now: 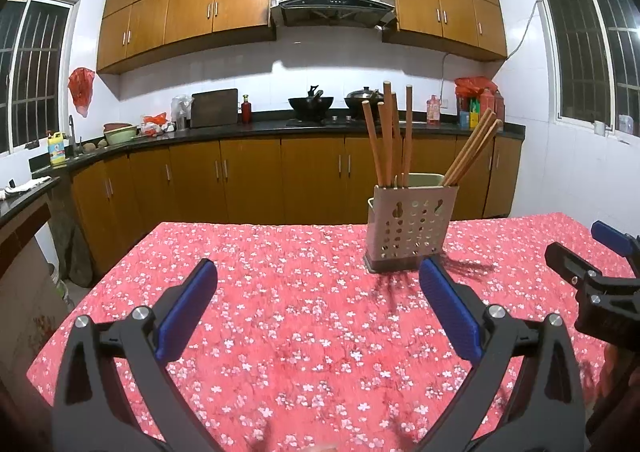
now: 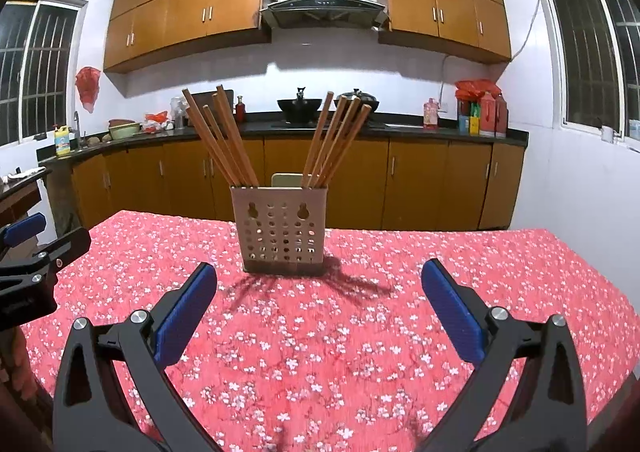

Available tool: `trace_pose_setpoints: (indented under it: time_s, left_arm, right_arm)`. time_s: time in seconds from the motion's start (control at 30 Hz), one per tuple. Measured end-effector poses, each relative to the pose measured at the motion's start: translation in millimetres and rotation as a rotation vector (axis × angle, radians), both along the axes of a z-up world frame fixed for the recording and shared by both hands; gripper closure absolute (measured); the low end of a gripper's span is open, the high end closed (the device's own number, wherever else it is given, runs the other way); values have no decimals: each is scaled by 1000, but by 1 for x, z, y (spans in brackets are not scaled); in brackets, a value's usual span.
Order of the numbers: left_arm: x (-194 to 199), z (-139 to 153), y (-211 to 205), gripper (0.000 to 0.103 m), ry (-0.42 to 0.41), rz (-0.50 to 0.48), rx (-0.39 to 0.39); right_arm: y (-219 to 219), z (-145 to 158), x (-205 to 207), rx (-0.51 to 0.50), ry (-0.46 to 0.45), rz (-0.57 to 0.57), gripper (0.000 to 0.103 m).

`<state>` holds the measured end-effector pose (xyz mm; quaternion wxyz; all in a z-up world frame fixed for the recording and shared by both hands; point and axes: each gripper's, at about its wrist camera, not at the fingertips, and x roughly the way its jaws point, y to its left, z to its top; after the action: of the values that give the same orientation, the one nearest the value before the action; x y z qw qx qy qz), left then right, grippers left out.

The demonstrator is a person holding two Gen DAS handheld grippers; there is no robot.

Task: Organize utensils

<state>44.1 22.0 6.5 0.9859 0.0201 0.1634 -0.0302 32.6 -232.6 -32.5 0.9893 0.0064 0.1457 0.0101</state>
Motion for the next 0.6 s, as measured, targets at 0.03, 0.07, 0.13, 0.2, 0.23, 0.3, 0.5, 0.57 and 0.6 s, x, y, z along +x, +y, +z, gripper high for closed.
trace_pose_setpoints:
  time_s: [0.03,0.07,0.13,0.2,0.23,0.3,0.5,0.57,0.6]
  left_arm:
    - [-1,-1,-1,4,-1,-1,2]
    - [-2,-3,-1,4,-1,-2,4]
    - [-4,-5,-2,4,-1,-3,8]
    - [-5,-8,-2,4,1,-7,8]
    - [-6,-9,-2,4,3,-7,8]
    - [-6,-11,-3,4,9,-8,6]
    - [-9,-18,-4,4,17,-11,6]
    - [-11,-19,-4,4,14,-11,9]
    - [-12,-20,-4,4,14,-10,11]
  right_arm:
    - [0,0,-1,2,0,-2,2]
    - [-1,-1,-2,4,0,-4,2]
    - [-1,-3,-3,9,-1,-7,2]
    - [-1,-6,-5,11,1,-8,2]
    - [0,-7,-6,11,4,-7,2]
    - [-1,-9,-7,9,10,-6,2]
    - [1,-16,-10,0,24,-10,2]
    - [0,-18,-11,-3,26,-13,2]
    - [0,-18,-12,-3,28,-14,2]
